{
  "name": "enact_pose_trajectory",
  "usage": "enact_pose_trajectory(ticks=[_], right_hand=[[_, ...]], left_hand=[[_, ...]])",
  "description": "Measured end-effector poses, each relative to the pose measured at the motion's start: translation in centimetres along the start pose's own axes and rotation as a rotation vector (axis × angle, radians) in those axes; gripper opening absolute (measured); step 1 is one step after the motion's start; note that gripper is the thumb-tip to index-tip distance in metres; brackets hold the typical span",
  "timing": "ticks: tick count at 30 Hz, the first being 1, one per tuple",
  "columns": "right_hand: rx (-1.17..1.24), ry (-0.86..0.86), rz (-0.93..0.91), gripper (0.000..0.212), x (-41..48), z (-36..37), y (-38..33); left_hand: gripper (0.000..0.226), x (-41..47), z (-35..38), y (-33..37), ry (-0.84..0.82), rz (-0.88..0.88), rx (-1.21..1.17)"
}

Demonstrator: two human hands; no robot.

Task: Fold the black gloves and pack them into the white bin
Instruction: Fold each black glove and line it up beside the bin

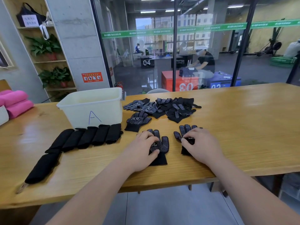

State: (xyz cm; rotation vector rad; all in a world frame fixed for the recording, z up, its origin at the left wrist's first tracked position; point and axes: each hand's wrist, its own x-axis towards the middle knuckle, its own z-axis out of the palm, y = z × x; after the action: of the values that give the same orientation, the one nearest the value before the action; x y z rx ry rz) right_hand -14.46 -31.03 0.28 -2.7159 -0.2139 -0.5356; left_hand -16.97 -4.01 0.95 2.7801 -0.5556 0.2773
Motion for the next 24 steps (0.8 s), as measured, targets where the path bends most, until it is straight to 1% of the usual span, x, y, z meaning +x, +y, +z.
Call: enact_pose_trajectory(ticks=[2, 3, 4, 6, 7, 8, 10, 11, 12, 13, 15, 18, 24], right_hand=[[-0.036, 0.004, 0.006, 0.043, 0.0, 0.1, 0.1], [-0.049, 0.022, 0.011, 0.045, 0.0, 0.1, 0.1], [-0.058, 0.061, 0.015, 0.044, 0.0, 0.0, 0.1], [-0.065, 0.139, 0.004, 0.034, 0.3, -0.2, 0.1], [-0.078, 0.113, -0.007, 0.035, 0.6, -0.1, 0.1], [-0.100, 0.019, -0.017, 0.045, 1.0, 0.0, -0.1], [-0.148, -0.255, -0.019, 0.070, 1.7, 0.8, -0.3], [-0.174, -0.361, -0.010, 0.076, 2.0, 1.2, -0.4], [-0.191, -0.428, 0.001, 0.078, 2.1, 1.4, -0.4], [-0.195, -0.456, 0.008, 0.079, 2.4, 1.5, -0.3], [-0.176, -0.451, 0.025, 0.078, 2.9, 1.1, -0.5], [-0.175, -0.359, 0.067, 0.077, 3.4, 1.1, -0.7], [-0.243, -0.368, 0.136, 0.085, 3.7, 2.7, -1.1]], left_hand=[[0.058, 0.2, 0.3, -0.1, -0.088, -0.030, 0.002], [0.059, 0.3, 0.2, -0.1, -0.103, -0.035, 0.005], [0.059, 0.5, 0.0, 0.0, -0.090, -0.034, 0.002], [0.057, 1.2, -0.2, 0.3, -0.035, -0.047, -0.007], [0.058, 1.6, -0.2, 0.5, -0.020, -0.066, -0.001], [0.061, 2.2, 0.0, 0.8, -0.033, -0.096, 0.011], [0.070, 3.2, 0.9, 1.5, -0.143, -0.174, 0.054], [0.075, 3.6, 1.5, 1.8, -0.210, -0.201, 0.088], [0.079, 3.9, 2.0, 1.9, -0.257, -0.214, 0.124], [0.081, 4.1, 2.4, 2.1, -0.278, -0.221, 0.150], [0.081, 4.8, 2.4, 2.2, -0.274, -0.225, 0.155], [0.078, 5.6, 2.4, 2.4, -0.220, -0.255, 0.124], [0.082, 7.1, 3.9, 2.2, -0.200, -0.277, 0.193]])
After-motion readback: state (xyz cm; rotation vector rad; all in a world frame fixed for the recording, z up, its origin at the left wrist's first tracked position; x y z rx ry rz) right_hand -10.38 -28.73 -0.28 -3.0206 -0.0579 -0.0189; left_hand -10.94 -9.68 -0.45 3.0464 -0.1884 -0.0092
